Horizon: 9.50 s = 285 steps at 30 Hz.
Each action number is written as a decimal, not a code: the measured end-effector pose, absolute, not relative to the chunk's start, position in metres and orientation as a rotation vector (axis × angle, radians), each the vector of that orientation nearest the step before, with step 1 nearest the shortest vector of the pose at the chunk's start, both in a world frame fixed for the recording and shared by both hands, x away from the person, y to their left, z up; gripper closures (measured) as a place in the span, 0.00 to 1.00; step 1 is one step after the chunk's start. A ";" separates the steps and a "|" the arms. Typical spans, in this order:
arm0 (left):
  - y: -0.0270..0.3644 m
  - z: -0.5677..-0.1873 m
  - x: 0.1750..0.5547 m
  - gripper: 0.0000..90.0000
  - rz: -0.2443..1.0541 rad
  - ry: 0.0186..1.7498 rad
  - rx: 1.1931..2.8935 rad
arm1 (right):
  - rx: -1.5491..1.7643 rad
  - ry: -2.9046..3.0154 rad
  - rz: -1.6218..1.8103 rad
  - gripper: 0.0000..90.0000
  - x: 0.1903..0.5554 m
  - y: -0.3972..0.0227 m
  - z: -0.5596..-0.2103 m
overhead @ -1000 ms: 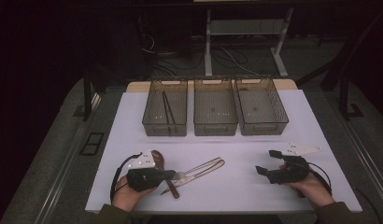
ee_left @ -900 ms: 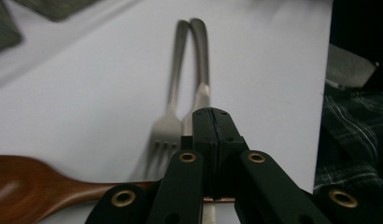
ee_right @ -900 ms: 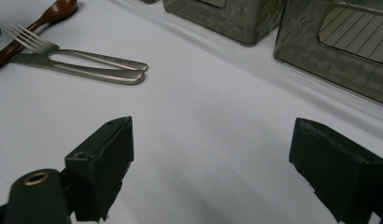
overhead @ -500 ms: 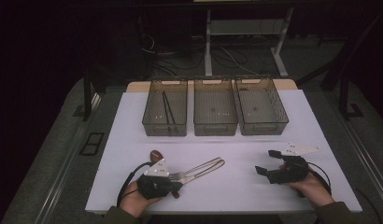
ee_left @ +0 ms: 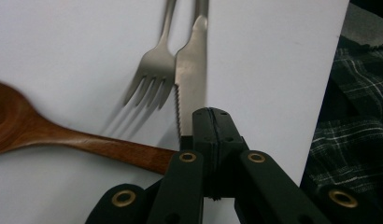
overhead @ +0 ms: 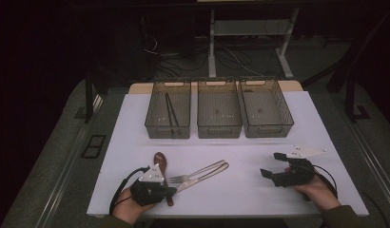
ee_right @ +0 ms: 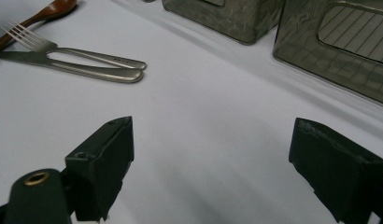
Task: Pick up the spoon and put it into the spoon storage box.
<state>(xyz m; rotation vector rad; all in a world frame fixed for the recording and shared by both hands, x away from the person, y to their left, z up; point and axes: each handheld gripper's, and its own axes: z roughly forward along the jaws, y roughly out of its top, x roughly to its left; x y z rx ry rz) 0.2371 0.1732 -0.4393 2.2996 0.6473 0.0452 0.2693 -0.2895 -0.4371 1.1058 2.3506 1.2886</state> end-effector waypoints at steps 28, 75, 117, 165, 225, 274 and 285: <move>0.188 -0.435 0.247 0.99 0.191 0.818 2.279 | 1.101 2.355 1.278 0.15 0.270 -0.289 -0.437; 0.237 -0.426 0.271 0.94 0.315 0.905 2.153 | 1.093 2.362 1.279 0.15 0.269 -0.288 -0.437; 0.213 -0.444 0.319 0.48 0.214 0.832 2.251 | 1.081 2.370 1.274 0.15 0.269 -0.287 -0.439; 0.198 -0.411 0.321 0.89 0.157 0.717 2.226 | 1.096 2.304 1.278 0.13 0.266 -0.290 -0.439; 0.025 -0.342 0.471 0.89 0.207 0.665 2.006 | 1.097 2.333 1.268 0.02 0.266 -0.289 -0.440; 0.023 -0.348 0.467 0.31 0.160 0.642 2.007 | 1.106 2.331 1.276 0.02 0.269 -0.294 -0.441; 0.047 -0.351 0.428 0.22 0.141 0.587 2.019 | 1.105 2.330 1.293 0.02 0.269 -0.293 -0.439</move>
